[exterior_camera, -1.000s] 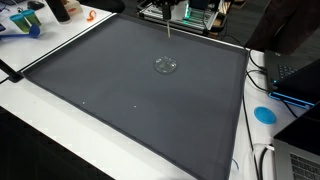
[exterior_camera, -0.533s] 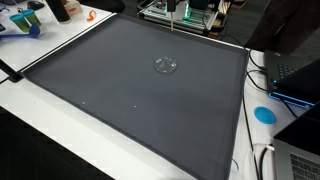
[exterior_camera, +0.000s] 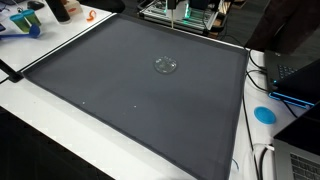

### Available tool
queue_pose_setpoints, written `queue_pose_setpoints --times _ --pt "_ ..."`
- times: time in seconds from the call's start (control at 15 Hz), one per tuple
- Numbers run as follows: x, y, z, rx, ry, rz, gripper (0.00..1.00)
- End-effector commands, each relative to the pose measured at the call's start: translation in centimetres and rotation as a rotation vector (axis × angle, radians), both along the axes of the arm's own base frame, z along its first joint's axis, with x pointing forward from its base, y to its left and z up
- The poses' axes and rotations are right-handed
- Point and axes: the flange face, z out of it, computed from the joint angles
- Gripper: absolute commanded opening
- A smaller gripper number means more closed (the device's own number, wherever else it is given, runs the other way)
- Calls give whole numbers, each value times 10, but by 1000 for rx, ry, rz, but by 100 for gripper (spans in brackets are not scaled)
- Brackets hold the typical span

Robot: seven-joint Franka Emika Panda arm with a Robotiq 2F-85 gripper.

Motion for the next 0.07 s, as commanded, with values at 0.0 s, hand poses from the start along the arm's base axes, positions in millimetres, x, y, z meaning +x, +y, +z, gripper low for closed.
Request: queue_pose_setpoints --times 0.0 --pt "0 0 1 0 1 0 13"
